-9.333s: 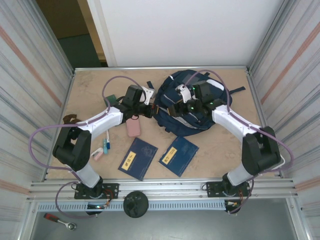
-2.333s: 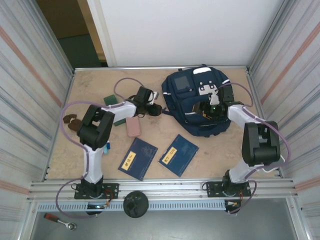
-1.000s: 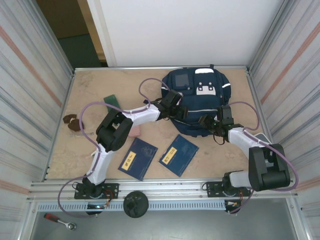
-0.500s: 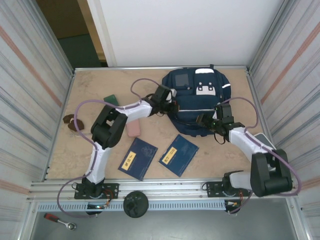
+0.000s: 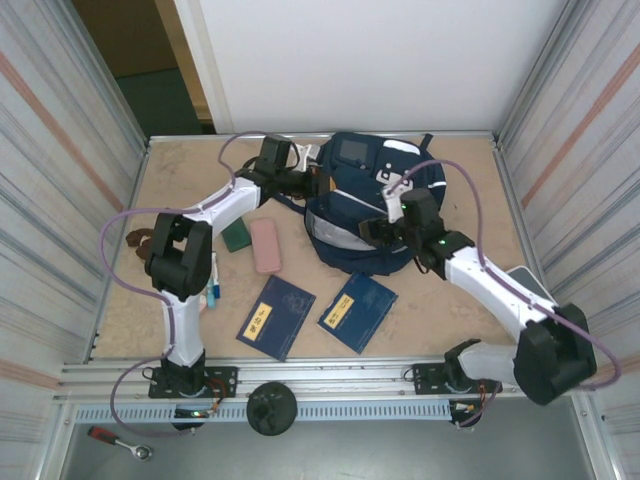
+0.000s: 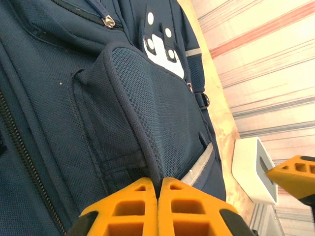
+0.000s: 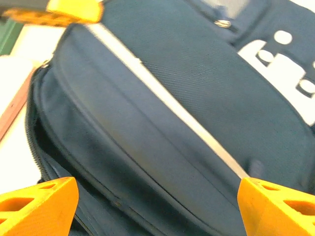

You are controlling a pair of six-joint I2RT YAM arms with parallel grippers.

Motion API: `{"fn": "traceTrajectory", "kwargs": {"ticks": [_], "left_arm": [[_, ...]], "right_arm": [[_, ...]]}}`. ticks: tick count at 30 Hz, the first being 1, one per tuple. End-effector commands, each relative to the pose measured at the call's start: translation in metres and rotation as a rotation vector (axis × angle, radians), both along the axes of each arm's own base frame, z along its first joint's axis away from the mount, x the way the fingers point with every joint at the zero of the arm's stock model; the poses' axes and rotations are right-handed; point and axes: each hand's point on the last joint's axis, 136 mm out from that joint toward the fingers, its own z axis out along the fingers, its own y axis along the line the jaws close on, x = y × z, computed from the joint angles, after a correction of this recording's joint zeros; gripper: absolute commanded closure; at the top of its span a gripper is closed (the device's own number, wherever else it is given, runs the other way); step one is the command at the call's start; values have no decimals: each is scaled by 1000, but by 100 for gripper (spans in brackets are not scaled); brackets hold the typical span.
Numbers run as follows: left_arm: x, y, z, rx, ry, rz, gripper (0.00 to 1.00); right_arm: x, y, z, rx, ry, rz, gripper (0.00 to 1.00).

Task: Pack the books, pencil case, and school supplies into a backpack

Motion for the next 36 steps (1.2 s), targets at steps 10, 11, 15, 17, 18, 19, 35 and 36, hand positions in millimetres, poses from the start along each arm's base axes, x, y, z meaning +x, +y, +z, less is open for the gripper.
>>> {"fn": "traceTrajectory", "kwargs": {"ticks": [10, 11, 15, 17, 18, 19, 35, 36], "left_arm": [[8, 2, 71, -102, -118, -54, 100], [9, 2, 71, -105, -116, -54, 100], [19, 4, 66, -88, -115, -19, 100], [25, 8, 59, -74, -91, 4, 100], [28, 11, 57, -68, -88, 14, 100], [30, 17, 53, -50, -80, 33, 99], [-146, 84, -47, 327, -109, 199, 26], [-160, 70, -55, 326, -92, 155, 26]], "right_arm": [[-34, 31, -16, -157, -59, 171, 22], [-28, 25, -21, -182, -54, 131, 25], [10, 6, -34, -271, -56, -32, 53], [30, 2, -30, -259, -56, -84, 67], [37, 0, -24, -256, -69, -107, 72], [42, 0, -15, -244, -80, -122, 76], [-82, -36, -59, 63, 489, -325, 15], [-100, -41, -59, 111, 522, -355, 13]]}}
